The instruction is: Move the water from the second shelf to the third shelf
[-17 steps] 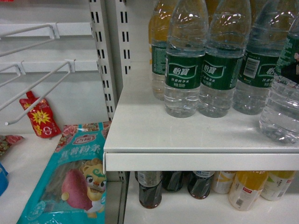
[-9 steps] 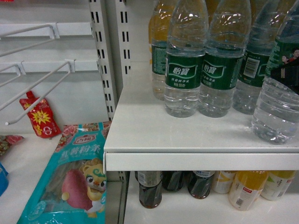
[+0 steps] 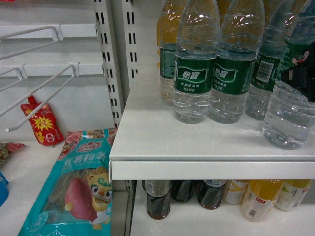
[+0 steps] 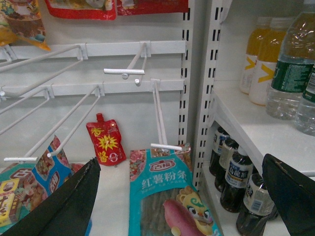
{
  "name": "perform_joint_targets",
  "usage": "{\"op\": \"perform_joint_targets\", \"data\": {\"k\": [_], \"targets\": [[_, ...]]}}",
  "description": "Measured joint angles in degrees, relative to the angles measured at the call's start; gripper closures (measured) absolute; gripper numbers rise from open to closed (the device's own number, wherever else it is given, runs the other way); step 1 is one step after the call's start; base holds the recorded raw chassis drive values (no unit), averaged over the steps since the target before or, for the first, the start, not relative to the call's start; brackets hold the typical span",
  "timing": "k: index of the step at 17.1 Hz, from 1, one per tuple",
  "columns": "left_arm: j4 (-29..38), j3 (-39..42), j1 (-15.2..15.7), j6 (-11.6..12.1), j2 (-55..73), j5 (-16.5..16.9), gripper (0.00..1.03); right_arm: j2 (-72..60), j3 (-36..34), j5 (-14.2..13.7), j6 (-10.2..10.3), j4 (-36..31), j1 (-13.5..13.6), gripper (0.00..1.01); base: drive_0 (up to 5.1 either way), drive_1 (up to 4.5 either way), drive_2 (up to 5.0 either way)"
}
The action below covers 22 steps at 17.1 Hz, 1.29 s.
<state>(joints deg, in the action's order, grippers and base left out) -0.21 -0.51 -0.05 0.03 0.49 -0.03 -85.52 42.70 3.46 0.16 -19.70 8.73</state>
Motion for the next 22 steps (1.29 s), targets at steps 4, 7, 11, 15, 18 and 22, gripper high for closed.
{"op": "perform_joint_targets", "data": {"k": [4, 7, 11, 15, 18, 22], "targets": [[0.0, 0.0, 0.0, 0.0, 0.0, 0.0, 0.05, 0.2, 0.72, 0.39, -0.11, -1.07, -0.57, 0.09, 0.0, 0.0, 0.0], [0.0, 0.0, 0.0, 0.0, 0.0, 0.0, 0.05, 0.28, 0.74, 0.83, -0.11, -0.5, -0.92, 0.03, 0.0, 0.0, 0.0], [0.0, 0.0, 0.0, 0.0, 0.0, 0.0, 0.05, 0.52, 0.74, 1.6, -0.09, 0.39, -1.03, 0.03, 0.0, 0.0, 0.0], [0.0, 0.0, 0.0, 0.0, 0.0, 0.0, 0.05, 1.33, 0.74, 2.4, -0.09, 0.35, -1.7, 0.03, 0.0, 0.0, 0.0], [0.0, 0.0, 0.0, 0.0, 0.0, 0.0, 0.05, 1.4, 0.72, 2.62, -0.09, 0.46, -2.05, 0.03, 0.0, 0.0, 0.0], [0.0, 0.0, 0.0, 0.0, 0.0, 0.0, 0.05, 3.28, -0.31, 3.39, -0.11, 0.81, -2.51, 0.03, 0.0, 0.0, 0.0]]}}
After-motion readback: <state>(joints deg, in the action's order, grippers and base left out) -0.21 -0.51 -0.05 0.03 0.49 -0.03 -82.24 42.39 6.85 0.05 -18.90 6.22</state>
